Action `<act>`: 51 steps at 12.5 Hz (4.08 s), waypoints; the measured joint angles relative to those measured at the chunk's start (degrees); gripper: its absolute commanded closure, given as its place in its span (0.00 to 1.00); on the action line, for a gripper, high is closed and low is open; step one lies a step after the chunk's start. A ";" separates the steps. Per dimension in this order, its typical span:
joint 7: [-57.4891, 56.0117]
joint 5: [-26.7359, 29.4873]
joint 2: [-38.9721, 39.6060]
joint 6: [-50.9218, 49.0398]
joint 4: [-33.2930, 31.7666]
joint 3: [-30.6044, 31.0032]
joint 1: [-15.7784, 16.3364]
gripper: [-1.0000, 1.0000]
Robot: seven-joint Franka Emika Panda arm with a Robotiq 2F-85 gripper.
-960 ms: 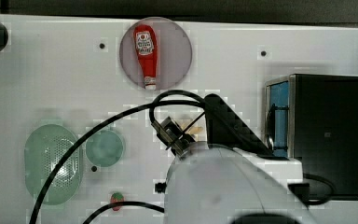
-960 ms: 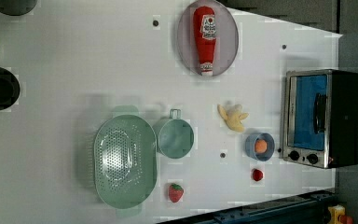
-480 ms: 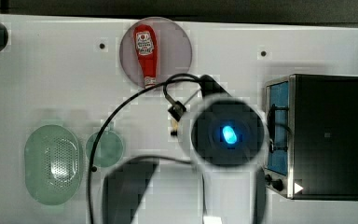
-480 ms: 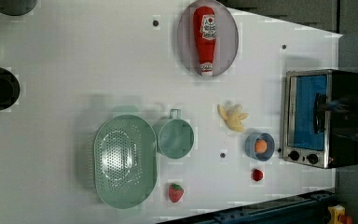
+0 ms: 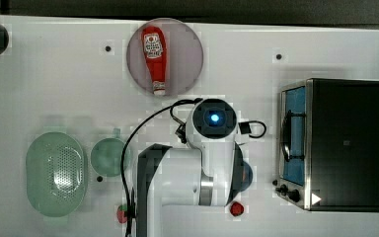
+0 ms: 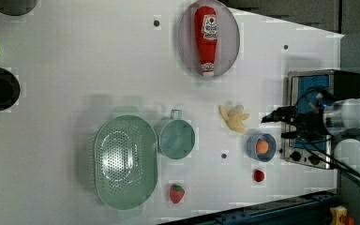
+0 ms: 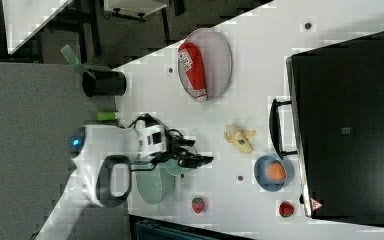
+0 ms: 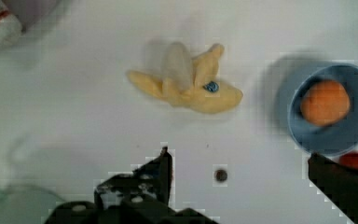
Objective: Pick Banana and place it in mug.
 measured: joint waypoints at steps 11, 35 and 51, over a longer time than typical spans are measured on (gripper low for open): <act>-8.70 0.25 18.99 27.56 -1.90 1.32 -1.61 0.00; -9.33 0.27 1.01 0.14 1.12 1.52 -1.59 0.64; 21.34 7.23 -0.25 -2.29 8.95 25.42 2.87 0.64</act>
